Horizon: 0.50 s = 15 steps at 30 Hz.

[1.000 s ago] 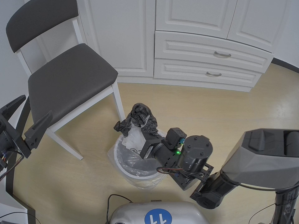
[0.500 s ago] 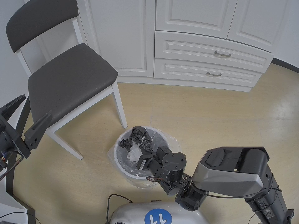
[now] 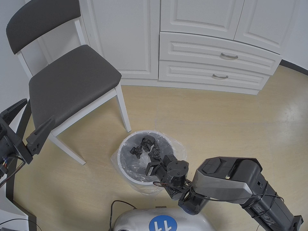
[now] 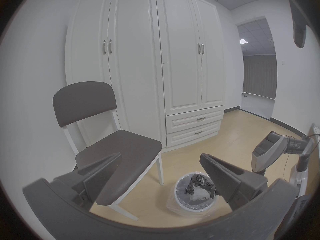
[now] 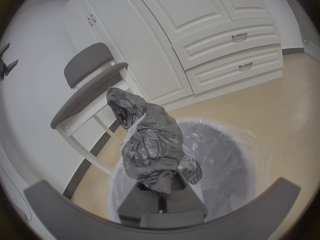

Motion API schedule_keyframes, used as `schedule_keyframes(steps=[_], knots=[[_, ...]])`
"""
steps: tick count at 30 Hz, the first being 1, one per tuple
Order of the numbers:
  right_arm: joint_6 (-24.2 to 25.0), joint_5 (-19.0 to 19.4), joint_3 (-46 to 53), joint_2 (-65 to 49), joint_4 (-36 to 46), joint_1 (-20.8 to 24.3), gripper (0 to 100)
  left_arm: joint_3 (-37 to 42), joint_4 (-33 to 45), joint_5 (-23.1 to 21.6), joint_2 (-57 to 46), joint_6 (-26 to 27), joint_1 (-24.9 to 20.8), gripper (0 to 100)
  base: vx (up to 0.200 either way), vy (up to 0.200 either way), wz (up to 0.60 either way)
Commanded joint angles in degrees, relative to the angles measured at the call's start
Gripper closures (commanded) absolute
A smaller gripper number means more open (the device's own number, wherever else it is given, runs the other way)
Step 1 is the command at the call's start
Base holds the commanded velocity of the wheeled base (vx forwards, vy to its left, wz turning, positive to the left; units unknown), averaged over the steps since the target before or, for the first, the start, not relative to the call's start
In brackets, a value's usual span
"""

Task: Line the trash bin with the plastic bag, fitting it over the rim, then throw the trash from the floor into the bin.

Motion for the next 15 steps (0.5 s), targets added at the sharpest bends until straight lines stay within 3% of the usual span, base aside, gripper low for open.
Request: schedule_keyframes(steps=[1, 10, 15], knots=[[-0.17, 0.01, -0.22, 1.87, -1.05, -0.18, 100, 0.01, -0.03, 0.03, 0.19, 0.04, -0.03, 0, 0.0, 0.0, 0.0], [-1.22, 0.36, -0.3, 3.37, -1.05, -0.62, 100, 0.19, -0.03, 0.03, 0.28, 0.04, -0.03, 0, 0.0, 0.0, 0.0], [-2.19, 2.21, -10.06, 7.59, -1.05, -1.67, 100, 0.27, -0.03, 0.03, 0.28, 0.13, -0.03, 0, 0.0, 0.0, 0.0]])
